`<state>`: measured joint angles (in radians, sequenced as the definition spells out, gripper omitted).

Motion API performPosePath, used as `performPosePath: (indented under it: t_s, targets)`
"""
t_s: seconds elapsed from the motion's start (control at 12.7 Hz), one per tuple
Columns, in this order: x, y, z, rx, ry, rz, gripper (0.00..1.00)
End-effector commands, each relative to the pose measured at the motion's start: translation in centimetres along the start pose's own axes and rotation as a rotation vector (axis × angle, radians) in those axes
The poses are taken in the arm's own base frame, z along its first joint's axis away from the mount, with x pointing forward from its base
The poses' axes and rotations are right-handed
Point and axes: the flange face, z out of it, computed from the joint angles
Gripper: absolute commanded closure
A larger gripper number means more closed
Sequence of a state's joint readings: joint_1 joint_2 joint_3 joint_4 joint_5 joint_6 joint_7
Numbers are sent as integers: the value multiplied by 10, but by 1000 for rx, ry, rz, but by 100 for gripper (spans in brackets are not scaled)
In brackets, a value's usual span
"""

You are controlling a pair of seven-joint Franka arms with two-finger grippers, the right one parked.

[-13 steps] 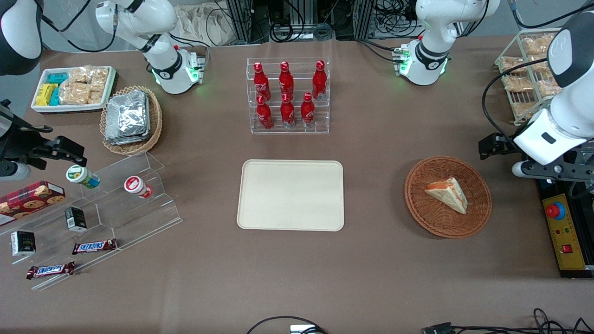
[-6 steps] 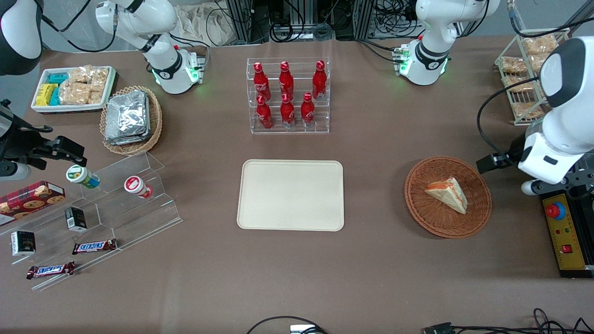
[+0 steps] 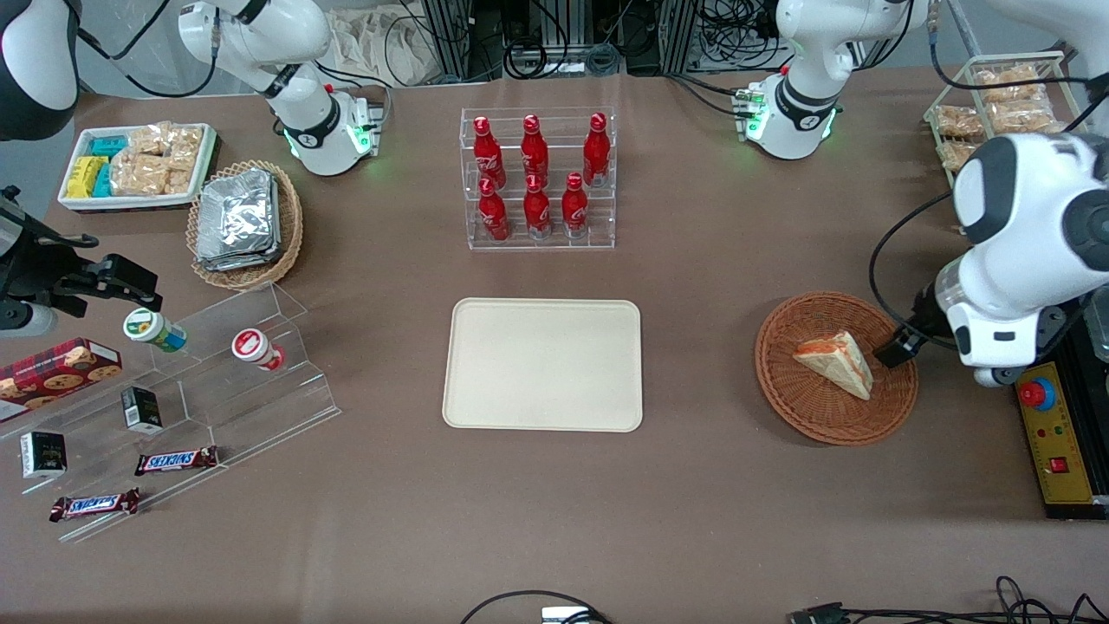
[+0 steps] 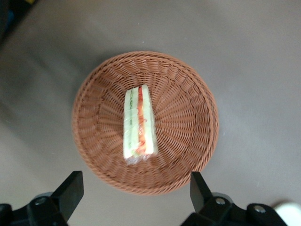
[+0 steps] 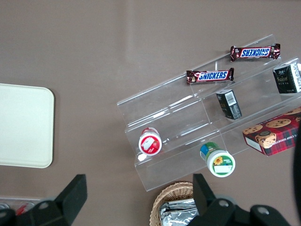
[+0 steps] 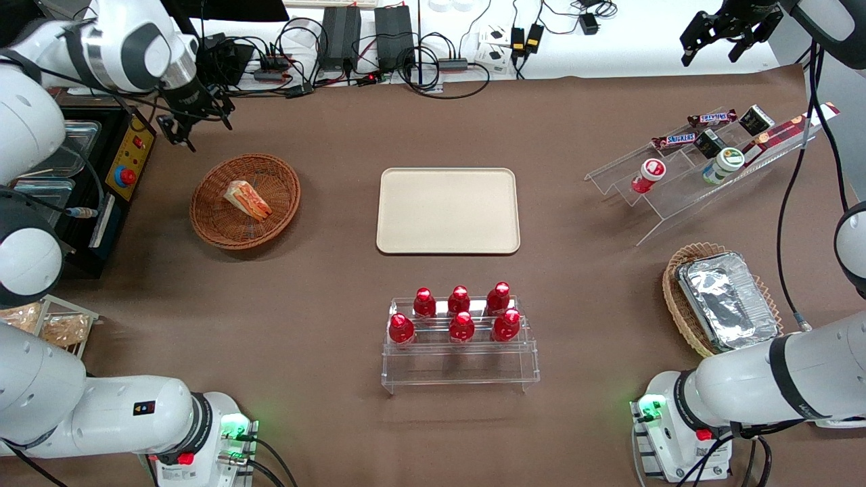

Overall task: Place sandwich from basket to tray
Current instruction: 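Move the left gripper over the sandwich in the wicker basket, then lower the open left gripper around the sandwich and close it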

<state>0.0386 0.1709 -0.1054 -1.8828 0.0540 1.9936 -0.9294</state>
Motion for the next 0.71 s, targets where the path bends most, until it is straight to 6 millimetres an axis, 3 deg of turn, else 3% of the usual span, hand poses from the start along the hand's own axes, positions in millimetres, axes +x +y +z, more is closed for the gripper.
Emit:
performPosePath:
  t_s: [0.0, 0.63]
  targets:
    - [1, 4, 45, -3, -6, -132, 0]
    - [-10, -16, 142, 44, -47, -166, 0]
